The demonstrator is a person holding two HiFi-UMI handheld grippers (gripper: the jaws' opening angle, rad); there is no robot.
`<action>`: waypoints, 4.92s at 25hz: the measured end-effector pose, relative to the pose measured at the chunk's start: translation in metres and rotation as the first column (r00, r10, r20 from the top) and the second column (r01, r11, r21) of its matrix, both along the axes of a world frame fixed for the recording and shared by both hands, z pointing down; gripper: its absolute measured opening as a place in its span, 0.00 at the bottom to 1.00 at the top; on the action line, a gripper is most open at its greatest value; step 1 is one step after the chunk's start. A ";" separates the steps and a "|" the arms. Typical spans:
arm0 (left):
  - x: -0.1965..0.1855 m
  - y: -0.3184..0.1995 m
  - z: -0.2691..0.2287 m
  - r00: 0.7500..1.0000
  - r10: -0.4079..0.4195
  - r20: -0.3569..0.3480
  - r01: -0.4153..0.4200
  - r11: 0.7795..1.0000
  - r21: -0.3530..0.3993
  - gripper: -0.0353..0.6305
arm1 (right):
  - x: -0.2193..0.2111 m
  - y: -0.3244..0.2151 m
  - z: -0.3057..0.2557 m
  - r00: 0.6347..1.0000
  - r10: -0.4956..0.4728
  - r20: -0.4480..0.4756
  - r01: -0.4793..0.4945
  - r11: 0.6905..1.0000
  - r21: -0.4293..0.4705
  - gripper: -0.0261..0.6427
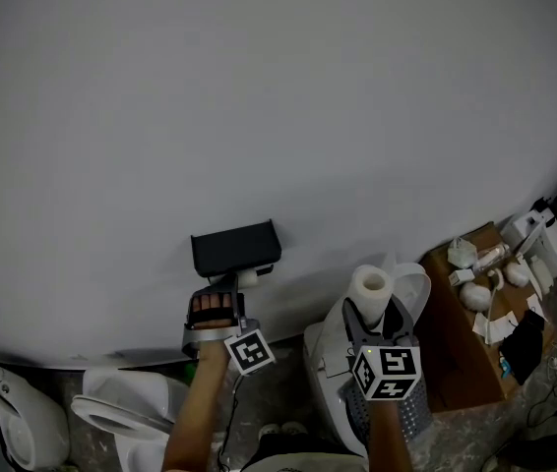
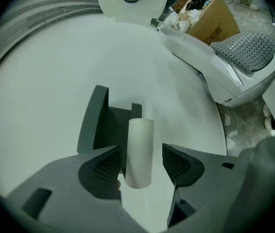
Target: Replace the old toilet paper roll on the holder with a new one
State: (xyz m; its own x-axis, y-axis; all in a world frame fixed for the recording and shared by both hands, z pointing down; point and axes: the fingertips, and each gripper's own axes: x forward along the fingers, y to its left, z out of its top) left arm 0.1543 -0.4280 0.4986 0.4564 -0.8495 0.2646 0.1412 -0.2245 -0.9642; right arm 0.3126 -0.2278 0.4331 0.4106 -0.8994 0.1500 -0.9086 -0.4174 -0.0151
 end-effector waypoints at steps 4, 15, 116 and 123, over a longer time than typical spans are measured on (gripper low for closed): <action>0.007 -0.006 0.004 1.000 -0.020 0.020 0.019 1.000 0.010 0.44 | 0.013 0.010 0.003 0.999 0.032 0.002 -0.032 0.999 -0.007 0.49; 0.022 -0.014 0.005 0.999 -0.045 0.002 0.045 0.999 0.010 0.33 | 0.035 0.027 0.011 0.997 0.079 0.011 -0.078 0.997 -0.025 0.49; -0.200 -0.004 -0.116 0.090 -0.457 -0.885 -0.247 0.850 -0.465 0.32 | -0.050 -0.177 0.076 0.184 -0.667 -0.722 -0.094 0.720 -0.688 0.49; -0.230 0.000 -0.114 0.077 -0.464 -0.882 -0.196 0.861 -0.470 0.32 | -0.081 -0.189 0.083 0.150 -0.663 -0.733 -0.055 0.735 -0.676 0.49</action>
